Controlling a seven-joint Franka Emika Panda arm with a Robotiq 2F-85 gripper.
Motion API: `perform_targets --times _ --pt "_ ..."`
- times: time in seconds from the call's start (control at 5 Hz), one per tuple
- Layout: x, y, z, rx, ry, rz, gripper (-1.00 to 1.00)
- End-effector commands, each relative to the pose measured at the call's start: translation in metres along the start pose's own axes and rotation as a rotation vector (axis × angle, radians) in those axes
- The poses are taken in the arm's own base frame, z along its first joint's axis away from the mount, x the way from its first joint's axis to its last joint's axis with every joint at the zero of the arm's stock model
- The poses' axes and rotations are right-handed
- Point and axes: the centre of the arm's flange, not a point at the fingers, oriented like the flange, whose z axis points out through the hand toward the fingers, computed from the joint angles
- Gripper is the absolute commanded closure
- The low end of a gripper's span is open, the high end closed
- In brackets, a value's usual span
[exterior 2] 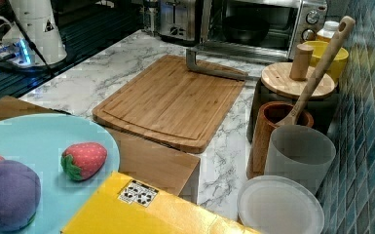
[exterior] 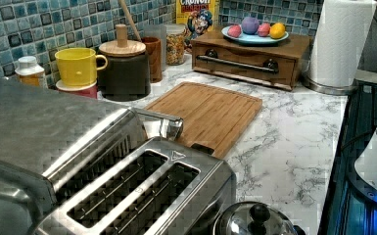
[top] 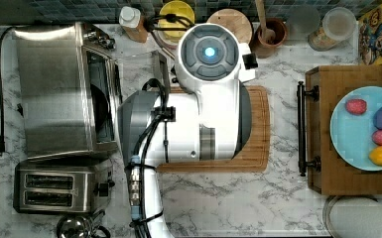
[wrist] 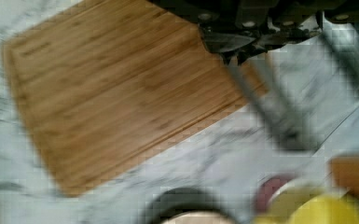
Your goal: Close the oven.
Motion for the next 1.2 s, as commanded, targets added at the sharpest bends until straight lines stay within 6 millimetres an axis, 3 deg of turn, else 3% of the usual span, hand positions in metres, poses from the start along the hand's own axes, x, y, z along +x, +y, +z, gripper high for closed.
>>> perform_targets --times 0.2,0.4,0.8,1.0,1.2 --pt "0.060 0.087 0.040 0.131 -0.025 -0.196 1.00" --pt "0.074 0.101 0.060 0.241 -0.118 -0.372 1.00" --pt "0.043 0.091 0.113 0.404 -0.141 -0.599 1.00" --pt "0.039 0.087 0.139 0.486 -0.127 -0.674 1.00" --pt "0.050 0.078 0.176 0.503 -0.130 -0.710 1.00"
